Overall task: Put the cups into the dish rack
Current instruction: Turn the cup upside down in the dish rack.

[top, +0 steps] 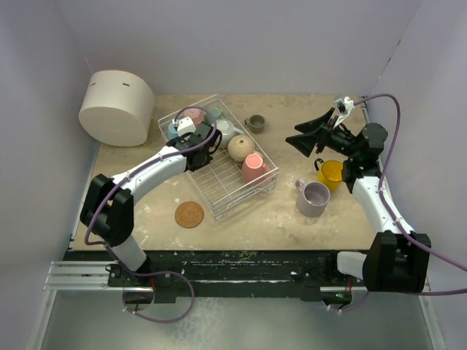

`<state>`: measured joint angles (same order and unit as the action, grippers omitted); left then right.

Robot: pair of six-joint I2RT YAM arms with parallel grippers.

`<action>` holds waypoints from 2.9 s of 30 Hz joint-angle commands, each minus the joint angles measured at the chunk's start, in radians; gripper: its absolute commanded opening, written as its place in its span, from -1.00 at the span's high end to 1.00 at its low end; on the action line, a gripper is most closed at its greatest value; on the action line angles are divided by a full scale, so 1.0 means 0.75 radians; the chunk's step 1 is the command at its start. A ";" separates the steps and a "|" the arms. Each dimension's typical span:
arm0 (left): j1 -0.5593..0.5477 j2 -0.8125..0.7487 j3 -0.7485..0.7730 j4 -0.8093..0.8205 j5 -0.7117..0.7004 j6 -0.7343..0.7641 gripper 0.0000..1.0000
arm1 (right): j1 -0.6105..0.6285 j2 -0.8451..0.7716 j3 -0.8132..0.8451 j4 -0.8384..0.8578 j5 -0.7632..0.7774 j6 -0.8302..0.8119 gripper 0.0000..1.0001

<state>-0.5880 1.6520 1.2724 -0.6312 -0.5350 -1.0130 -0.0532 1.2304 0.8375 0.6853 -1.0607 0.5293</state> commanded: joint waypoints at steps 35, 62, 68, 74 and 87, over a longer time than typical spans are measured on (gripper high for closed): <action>-0.033 0.387 0.416 -0.003 -0.018 0.009 0.84 | -0.006 -0.033 0.070 0.017 0.009 -0.035 -0.51; -0.081 0.001 0.149 0.185 0.188 0.135 -0.57 | -0.005 -0.036 0.071 0.013 0.009 -0.042 -0.51; -0.081 -0.163 -0.019 0.342 0.263 0.238 -0.57 | -0.005 -0.029 0.073 0.006 0.011 -0.050 -0.51; -0.079 -0.332 -0.282 0.694 0.476 0.633 -0.46 | -0.007 -0.027 0.074 -0.003 0.013 -0.057 -0.51; -0.024 -0.147 -0.170 0.413 0.302 0.907 1.00 | -0.013 -0.030 0.074 -0.008 0.015 -0.061 -0.51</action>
<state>-0.6144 1.4902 1.0817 -0.2932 -0.2779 -0.4183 -0.0544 1.2301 0.8398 0.6567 -1.0607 0.5011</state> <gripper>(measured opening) 0.003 0.755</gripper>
